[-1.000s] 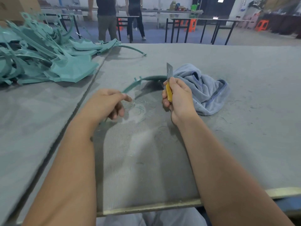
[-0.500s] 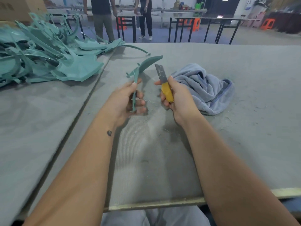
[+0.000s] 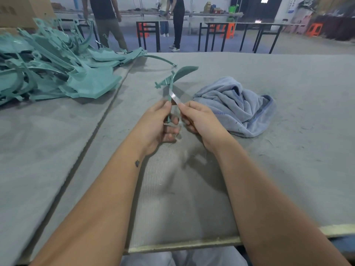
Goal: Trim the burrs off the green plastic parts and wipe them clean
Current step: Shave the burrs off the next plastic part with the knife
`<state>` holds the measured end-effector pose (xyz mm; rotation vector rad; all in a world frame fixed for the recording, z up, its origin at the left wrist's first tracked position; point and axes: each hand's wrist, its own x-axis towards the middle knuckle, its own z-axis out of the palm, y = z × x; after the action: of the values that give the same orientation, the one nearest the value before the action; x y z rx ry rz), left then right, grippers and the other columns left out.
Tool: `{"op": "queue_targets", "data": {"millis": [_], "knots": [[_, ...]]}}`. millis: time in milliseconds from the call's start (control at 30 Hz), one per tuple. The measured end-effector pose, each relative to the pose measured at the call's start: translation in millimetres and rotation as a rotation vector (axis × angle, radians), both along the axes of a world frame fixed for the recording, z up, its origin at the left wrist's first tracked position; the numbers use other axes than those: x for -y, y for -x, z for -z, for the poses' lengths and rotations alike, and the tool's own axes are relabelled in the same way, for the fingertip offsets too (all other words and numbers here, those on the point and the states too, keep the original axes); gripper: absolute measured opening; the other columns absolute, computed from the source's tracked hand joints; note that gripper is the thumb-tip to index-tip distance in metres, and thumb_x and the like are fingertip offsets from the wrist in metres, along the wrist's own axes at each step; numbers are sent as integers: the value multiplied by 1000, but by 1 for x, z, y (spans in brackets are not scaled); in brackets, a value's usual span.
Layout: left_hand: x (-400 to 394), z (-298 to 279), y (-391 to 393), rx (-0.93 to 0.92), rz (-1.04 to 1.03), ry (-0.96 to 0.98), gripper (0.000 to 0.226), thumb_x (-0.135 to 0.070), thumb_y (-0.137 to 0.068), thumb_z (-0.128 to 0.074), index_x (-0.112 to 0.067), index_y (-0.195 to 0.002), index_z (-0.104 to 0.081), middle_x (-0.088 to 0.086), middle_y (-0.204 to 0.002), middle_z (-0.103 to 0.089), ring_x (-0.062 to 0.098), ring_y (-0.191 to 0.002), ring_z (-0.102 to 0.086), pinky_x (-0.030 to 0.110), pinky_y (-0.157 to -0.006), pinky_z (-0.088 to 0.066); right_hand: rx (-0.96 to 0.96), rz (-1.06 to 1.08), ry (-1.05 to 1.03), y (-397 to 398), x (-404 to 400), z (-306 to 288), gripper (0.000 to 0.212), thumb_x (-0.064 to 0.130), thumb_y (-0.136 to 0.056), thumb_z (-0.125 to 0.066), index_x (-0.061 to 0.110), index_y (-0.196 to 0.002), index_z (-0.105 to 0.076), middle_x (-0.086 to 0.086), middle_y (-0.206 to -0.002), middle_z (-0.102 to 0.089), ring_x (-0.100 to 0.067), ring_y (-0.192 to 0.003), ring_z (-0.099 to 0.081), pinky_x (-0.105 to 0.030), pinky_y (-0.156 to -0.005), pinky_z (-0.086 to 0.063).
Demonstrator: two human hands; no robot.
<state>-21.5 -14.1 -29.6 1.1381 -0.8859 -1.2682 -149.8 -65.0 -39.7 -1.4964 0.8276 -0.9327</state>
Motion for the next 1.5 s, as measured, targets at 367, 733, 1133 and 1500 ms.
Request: {"op": "queue_targets", "data": {"millis": [367,733,1133,1500], "knots": [[2,5,-1,-18,56,57,27,-40,-94,-51,-20,-78,-44,-6,-56,-31,6,-45,-22,16,-39,-17,-63,-53,30,-1,-4,-3,30,25,-99,-52,18,-72,-42,3,-60,-34,-7,-52,-28,-21,-49,-23],[-2,6,0,150,126,124,14,-16,-99,-53,-11,-90,-43,-10,-51,-32,4,-44,-23,15,-40,-20,-36,-81,54,0,-6,-1,36,5,-95,-51,20,-62,-52,5,-54,-37,-4,-50,-30,-17,-48,-25],[-6,3,4,271,65,28,30,-36,-102,-45,-24,-76,-38,-8,-47,-27,6,-37,-18,11,-35,-17,142,123,-77,1,9,4,34,28,-98,-54,21,-66,-46,10,-48,-37,-6,-42,-24,-17,-38,-22],[-9,-3,-2,384,-44,79,26,-12,-102,-41,-4,-97,-65,1,-63,-50,9,-49,-48,20,-47,-41,89,-65,11,-1,7,5,42,26,-96,-56,26,-54,-59,6,-52,-38,-7,-47,-27,-16,-42,-22]]}}
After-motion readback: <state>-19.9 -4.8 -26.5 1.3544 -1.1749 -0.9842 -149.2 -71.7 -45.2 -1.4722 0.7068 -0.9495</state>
